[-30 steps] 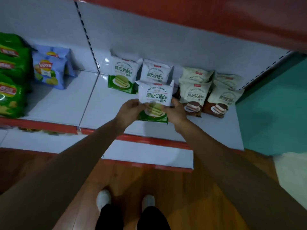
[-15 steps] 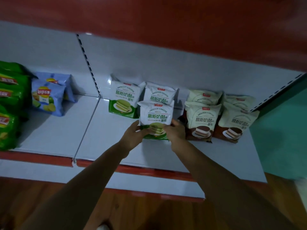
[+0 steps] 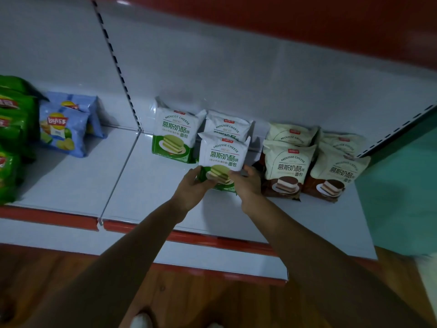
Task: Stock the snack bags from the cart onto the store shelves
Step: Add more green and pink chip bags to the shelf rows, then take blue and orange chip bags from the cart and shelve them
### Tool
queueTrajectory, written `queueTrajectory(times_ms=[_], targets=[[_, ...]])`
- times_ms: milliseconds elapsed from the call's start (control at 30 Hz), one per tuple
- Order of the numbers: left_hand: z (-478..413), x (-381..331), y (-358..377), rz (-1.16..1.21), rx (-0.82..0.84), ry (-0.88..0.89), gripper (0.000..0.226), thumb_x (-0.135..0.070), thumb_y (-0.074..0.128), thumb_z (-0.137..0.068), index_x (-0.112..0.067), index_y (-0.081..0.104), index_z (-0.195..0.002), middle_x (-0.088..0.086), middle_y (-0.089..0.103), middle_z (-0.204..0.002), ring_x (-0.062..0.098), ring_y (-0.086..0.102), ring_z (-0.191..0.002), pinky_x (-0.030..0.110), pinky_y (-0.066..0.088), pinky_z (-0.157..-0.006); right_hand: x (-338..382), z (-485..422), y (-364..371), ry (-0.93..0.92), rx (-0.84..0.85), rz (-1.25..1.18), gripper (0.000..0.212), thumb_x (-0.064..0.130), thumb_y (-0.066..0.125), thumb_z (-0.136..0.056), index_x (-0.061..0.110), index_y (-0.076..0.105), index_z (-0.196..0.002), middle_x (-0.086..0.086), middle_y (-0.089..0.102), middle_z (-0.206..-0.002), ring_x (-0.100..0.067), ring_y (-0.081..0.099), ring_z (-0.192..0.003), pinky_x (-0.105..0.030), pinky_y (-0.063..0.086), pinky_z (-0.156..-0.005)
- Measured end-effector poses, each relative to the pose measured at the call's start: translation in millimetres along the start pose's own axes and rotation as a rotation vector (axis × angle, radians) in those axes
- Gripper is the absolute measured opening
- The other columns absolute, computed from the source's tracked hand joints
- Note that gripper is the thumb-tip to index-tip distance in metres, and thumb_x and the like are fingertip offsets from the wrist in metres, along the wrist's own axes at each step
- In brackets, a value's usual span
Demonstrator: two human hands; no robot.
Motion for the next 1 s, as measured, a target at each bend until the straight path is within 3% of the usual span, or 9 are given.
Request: queueTrajectory(times_ms=[167, 267, 367, 433, 533, 600, 700, 800, 1000], targets=[[4.5, 4.4, -15.4, 0.021, -0.076, -0.031, 0.060, -0.016, 0.064, -0.088, -0.017, 0.037, -0.141, -0.005, 0.044, -0.124, 0.014, 0.045, -0.113, 0.030, 0.036, -0.095, 3.6, 2.8, -15.8, -0.018, -0.087, 0.072, 0.053, 0.023, 0.066, -0.086, 0.011, 0.046, -0.134, -0.001, 0.055, -0.120, -0.024, 0.057, -0.108, -0.033, 0.048, -0.089], [10.7, 0.7, -38.6, 0.037, -0.158, -0.027, 0.066, -0.015, 0.066, -0.086, -0.011, 0.034, -0.144, 0.004, 0.042, -0.144, 0.023, 0.045, -0.128, 0.038, 0.035, -0.105, 21.9, 13.8, -29.4, -0.140, -0.137, 0.128, 0.042, 0.027, 0.068, -0.084, 0.011, 0.055, -0.121, -0.006, 0.060, -0.112, -0.019, 0.057, -0.097, -0.029, 0.045, -0.084], [33.0, -13.4, -59.8, 0.064, -0.235, -0.029, 0.062, -0.017, 0.066, -0.087, -0.009, 0.039, -0.142, 0.010, 0.047, -0.141, 0.024, 0.047, -0.127, 0.041, 0.035, -0.110, 40.1, 31.0, -31.0, -0.164, -0.073, 0.086, 0.024, 0.027, 0.067, -0.086, 0.014, 0.057, -0.103, -0.003, 0.061, -0.102, -0.017, 0.056, -0.091, -0.029, 0.045, -0.083], [55.4, -25.4, -73.4, 0.084, -0.269, -0.026, 0.059, -0.019, 0.065, -0.087, -0.009, 0.040, -0.141, 0.007, 0.054, -0.132, 0.018, 0.051, -0.116, 0.036, 0.038, -0.105, 51.6, 45.0, -30.3, -0.161, -0.074, 0.071, 0.030, 0.031, 0.067, -0.086, 0.010, 0.059, -0.106, -0.005, 0.064, -0.107, -0.021, 0.059, -0.096, -0.031, 0.047, -0.087], [97.5, -45.6, -104.9, 0.097, -0.321, -0.012, 0.054, -0.018, 0.061, -0.090, -0.009, 0.040, -0.139, 0.004, 0.057, -0.117, 0.016, 0.051, -0.104, 0.027, 0.043, -0.081, 59.4, 67.1, -15.5, -0.134, -0.058, 0.053, 0.040, 0.033, 0.066, -0.087, 0.007, 0.059, -0.117, -0.006, 0.063, -0.113, -0.023, 0.058, -0.100, -0.028, 0.044, -0.082], [132.5, -55.1, -140.3, 0.103, -0.411, -0.006, 0.053, -0.022, 0.061, -0.090, -0.012, 0.042, -0.138, 0.004, 0.058, -0.115, 0.017, 0.053, -0.105, 0.028, 0.043, -0.080, 65.8, 87.4, 3.9, -0.153, -0.023, 0.052, 0.039, 0.030, 0.065, -0.088, 0.004, 0.060, -0.116, -0.010, 0.063, -0.113, -0.023, 0.059, -0.099, -0.025, 0.042, -0.079], [187.4, -51.1, -193.7, 0.158, -0.534, -0.003, 0.052, -0.030, 0.063, -0.089, -0.017, 0.046, -0.136, 0.005, 0.058, -0.121, 0.018, 0.056, -0.109, 0.032, 0.043, -0.087, 71.1, 130.5, 41.5, -0.200, 0.065, 0.085, 0.036, 0.027, 0.063, -0.089, 0.000, 0.062, -0.113, -0.010, 0.064, -0.105, -0.021, 0.058, -0.092, -0.020, 0.038, -0.069], [245.9, -33.3, -242.4, 0.187, -0.627, -0.022, 0.050, -0.032, 0.059, -0.092, -0.018, 0.044, -0.137, 0.004, 0.055, -0.124, 0.019, 0.054, -0.112, 0.036, 0.044, -0.095, 61.2, 181.0, 84.8, -0.206, 0.182, 0.101, 0.035, 0.026, 0.063, -0.089, 0.001, 0.061, -0.114, -0.012, 0.064, -0.113, -0.019, 0.057, -0.094, -0.022, 0.039, -0.075], [379.2, 32.4, -371.6, 0.396, -0.927, -0.039, 0.042, -0.026, 0.058, -0.092, -0.013, 0.050, -0.132, 0.004, 0.059, -0.126, 0.023, 0.057, -0.113, 0.040, 0.045, -0.101, 47.3, 304.3, 233.4, -0.268, 0.653, 0.407, 0.039, 0.034, 0.062, -0.090, 0.008, 0.057, -0.119, -0.007, 0.058, -0.109, -0.020, 0.054, -0.097, -0.028, 0.042, -0.078]])
Point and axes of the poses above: each hand's wrist, its own z-axis away from the middle knuckle, its own y-axis out of the palm, x = y × z, the point moved 10 cm from there along -z, towards the middle knuckle
